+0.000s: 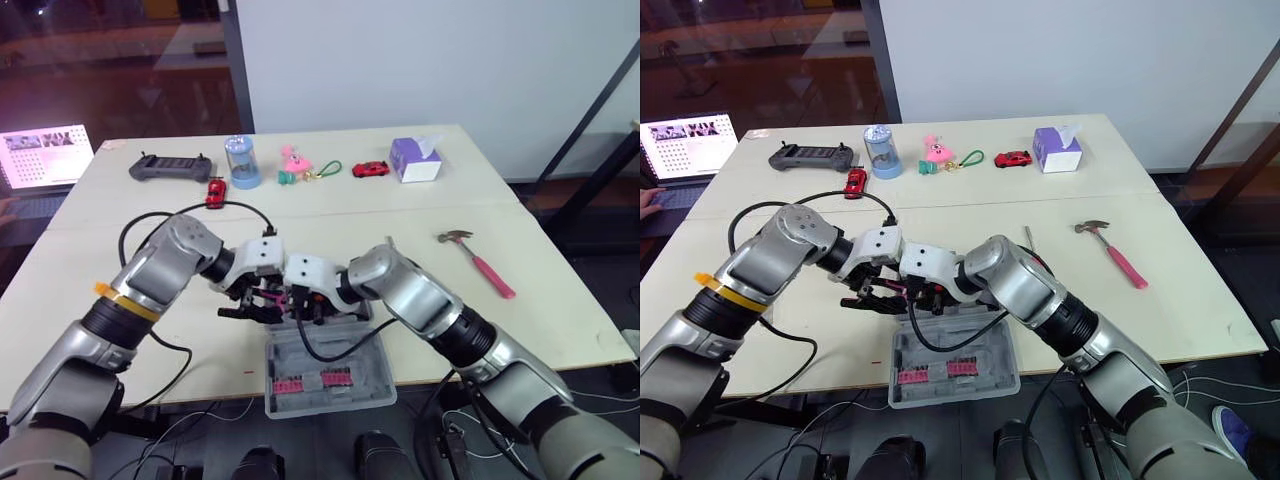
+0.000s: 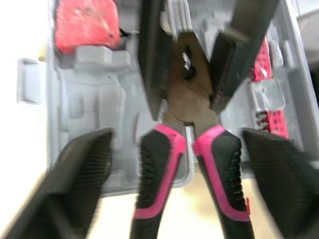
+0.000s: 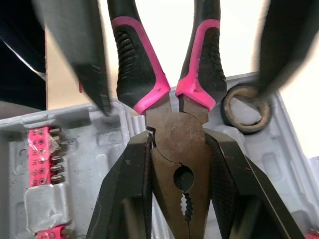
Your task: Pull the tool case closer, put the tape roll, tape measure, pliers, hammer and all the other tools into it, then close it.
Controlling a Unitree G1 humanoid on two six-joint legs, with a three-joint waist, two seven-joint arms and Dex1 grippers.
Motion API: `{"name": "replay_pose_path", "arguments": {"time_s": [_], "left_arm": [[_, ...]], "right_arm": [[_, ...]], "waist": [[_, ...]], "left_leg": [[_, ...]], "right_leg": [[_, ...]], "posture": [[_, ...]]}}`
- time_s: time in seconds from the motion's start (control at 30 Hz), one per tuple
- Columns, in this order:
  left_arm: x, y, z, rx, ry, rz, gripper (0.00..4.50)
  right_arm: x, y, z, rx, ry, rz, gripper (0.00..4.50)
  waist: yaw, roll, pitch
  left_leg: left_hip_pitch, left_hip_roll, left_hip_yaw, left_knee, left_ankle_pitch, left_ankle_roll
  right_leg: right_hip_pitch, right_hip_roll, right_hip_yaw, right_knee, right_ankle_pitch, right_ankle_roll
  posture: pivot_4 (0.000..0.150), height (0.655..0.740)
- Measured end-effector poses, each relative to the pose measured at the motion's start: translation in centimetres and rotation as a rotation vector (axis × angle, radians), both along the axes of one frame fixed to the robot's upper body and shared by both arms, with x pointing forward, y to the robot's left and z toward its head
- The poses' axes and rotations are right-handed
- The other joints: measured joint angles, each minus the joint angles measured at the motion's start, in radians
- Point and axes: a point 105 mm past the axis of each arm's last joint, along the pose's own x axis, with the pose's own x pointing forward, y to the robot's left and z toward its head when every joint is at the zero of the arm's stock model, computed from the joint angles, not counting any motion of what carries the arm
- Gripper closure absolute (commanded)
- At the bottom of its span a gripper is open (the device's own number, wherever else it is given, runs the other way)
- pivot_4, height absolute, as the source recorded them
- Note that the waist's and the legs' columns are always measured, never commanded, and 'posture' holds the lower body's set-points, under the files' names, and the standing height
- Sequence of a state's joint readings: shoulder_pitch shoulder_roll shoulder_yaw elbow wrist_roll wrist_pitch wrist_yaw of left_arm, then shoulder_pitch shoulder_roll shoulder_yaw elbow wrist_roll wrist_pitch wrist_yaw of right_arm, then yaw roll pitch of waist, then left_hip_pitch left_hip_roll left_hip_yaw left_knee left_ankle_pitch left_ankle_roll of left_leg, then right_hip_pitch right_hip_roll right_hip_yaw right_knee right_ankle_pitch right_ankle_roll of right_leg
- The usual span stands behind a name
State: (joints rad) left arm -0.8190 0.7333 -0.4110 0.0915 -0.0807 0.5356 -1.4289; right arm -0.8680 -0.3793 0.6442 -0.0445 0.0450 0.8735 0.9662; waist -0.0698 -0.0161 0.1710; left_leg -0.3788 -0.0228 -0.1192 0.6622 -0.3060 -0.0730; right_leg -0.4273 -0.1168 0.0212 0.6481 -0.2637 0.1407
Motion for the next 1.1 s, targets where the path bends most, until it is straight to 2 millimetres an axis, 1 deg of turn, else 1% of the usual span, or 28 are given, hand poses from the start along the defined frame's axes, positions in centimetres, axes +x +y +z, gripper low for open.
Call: {"name": "replay_pose_path", "arguments": {"time_s": [0.13,0.2,0.27,0.33,0.37,0.43,0.5,0.53,0.57,0.6,0.67,0.73,0.87,0.93,1.0,1.1], "left_arm": [[0.4,0.5,0.5,-0.044,-0.012,0.038,0.0],[0.3,1.3,0.6,-0.081,-0.003,0.07,0.0],[0.2,2.6,0.8,-0.14,0.005,0.126,0.0],[-0.2,4.6,0.9,-0.199,0.022,0.202,0.0],[-0.9,6.2,0.4,-0.234,0.028,0.253,0.0],[-2.5,9.0,-1.7,-0.282,0.056,0.338,0.0],[-4.3,10.0,-3.5,-0.381,0.032,0.38,0.0],[-5.0,10.3,-4.4,-0.412,0.022,0.395,0.0],[-5.5,10.6,-5.0,-0.427,0.009,0.407,0.0],[-5.8,10.9,-5.1,-0.436,-0.015,0.413,0.0],[-5.8,11.2,-4.5,-0.468,-0.088,0.403,0.0],[-5.7,11.7,-4.2,-0.487,-0.118,0.409,0.0],[-5.4,11.8,-5.1,-0.531,-0.109,0.45,0.0],[-5.3,11.6,-5.3,-0.534,-0.112,0.445,0.0],[-5.3,11.4,-5.3,-0.539,-0.118,0.444,0.0],[-5.3,11.3,-5.6,-0.543,-0.121,0.451,0.0]], "right_arm": [[0.4,-1.0,-0.2,-0.023,-0.002,-0.021,3.51],[0.6,-2.0,-0.4,-0.046,0.0,-0.039,3.51],[0.9,-3.4,-0.5,-0.079,0.002,-0.06,3.51],[1.2,-5.1,-0.5,-0.125,-0.002,-0.079,3.51],[1.4,-6.1,-0.2,-0.162,-0.014,-0.083,3.51],[1.8,-8.1,0.6,-0.229,-0.041,-0.106,3.51],[2.3,-9.5,1.5,-0.297,-0.072,-0.12,3.51],[2.4,-9.9,1.9,-0.322,-0.079,-0.118,3.51],[2.4,-10.0,2.1,-0.339,-0.081,-0.112,3.51],[2.3,-9.9,2.2,-0.355,-0.079,-0.099,3.51],[1.8,-9.5,2.0,-0.384,-0.067,-0.058,3.51],[1.7,-8.9,1.9,-0.414,-0.078,-0.021,3.51],[2.7,-8.2,2.7,-0.479,-0.129,-0.006,3.51],[2.8,-7.5,2.9,-0.483,-0.134,0.001,3.51],[2.7,-7.1,2.8,-0.49,-0.131,0.009,3.51],[2.8,-7.4,2.0,-0.533,-0.111,0.001,3.51]], "waist": [[0.0,0.0,0.0],[0.0,0.0,0.0],[-0.002,0.0,0.0],[-0.004,0.0,0.0],[-0.007,0.002,0.0],[-0.01,0.003,0.0],[-0.007,0.003,0.0],[-0.001,0.002,0.0],[0.003,0.002,0.0],[0.01,0.002,0.0],[0.029,0.002,0.0],[0.036,0.002,0.0],[0.029,0.002,0.0],[0.024,0.002,0.0],[0.023,0.002,0.0],[0.023,0.002,0.0]], "left_leg": [[0.0,0.0,0.0,0.0,0.0,0.0],[0.0,0.0,0.0,0.0,0.0,0.0],[0.0,0.0,0.0,0.0,0.0,0.0],[0.0,0.0,0.0,0.0,-0.001,0.001],[0.0,0.0,0.001,0.0,-0.001,0.002],[0.003,0.0,0.001,0.0,-0.003,0.005],[0.003,0.0,0.002,0.0,-0.003,0.005],[0.002,0.0,0.002,0.0,-0.003,0.005],[0.002,0.0,0.002,0.0,-0.003,0.005],[0.002,0.0,0.002,0.0,-0.003,0.005],[0.002,0.0,0.002,0.001,-0.003,0.005],[0.002,0.0,0.002,0.002,-0.006,0.009],[0.003,-0.001,0.002,0.002,-0.006,0.01],[0.003,-0.001,0.002,0.001,-0.004,0.006],[0.003,-0.001,0.002,0.001,-0.004,0.006],[0.003,-0.001,0.003,0.001,-0.004,0.006]], "right_leg": [[0.0,0.0,0.0,0.0,0.0,0.0],[0.0,0.0,0.0,0.0,0.0,0.0],[-0.001,0.0,0.0,0.0,0.0,0.0],[-0.001,0.0,0.0,0.0,0.0,0.0],[-0.002,0.0,0.0,0.0,0.0,0.0],[-0.002,0.0,0.0,-0.001,0.0,0.0],[-0.003,-0.001,0.001,-0.002,0.0,0.0],[-0.003,-0.001,0.001,-0.002,0.0,-0.001],[-0.003,-0.001,0.0,-0.001,0.0,-0.001],[-0.003,-0.001,0.0,-0.001,0.0,-0.001],[-0.002,-0.002,0.0,-0.001,0.001,-0.002],[-0.002,-0.002,0.0,-0.001,0.001,-0.002],[-0.002,-0.002,0.0,-0.001,0.001,-0.002],[-0.003,-0.002,0.0,-0.001,0.001,-0.002],[-0.003,-0.002,0.0,-0.001,0.001,-0.002],[-0.003,-0.002,0.0,-0.001,0.001,-0.002]], "posture": [[0.15,0.74],[0.15,0.74],[0.15,0.74],[0.15,0.74],[0.15,0.74],[0.15,0.74],[0.15,0.74],[0.15,0.74],[0.15,0.74],[0.15,0.74],[0.15,0.74],[0.15,0.74],[0.15,0.74],[0.15,0.74],[0.15,0.74],[0.15,0.74]]}}
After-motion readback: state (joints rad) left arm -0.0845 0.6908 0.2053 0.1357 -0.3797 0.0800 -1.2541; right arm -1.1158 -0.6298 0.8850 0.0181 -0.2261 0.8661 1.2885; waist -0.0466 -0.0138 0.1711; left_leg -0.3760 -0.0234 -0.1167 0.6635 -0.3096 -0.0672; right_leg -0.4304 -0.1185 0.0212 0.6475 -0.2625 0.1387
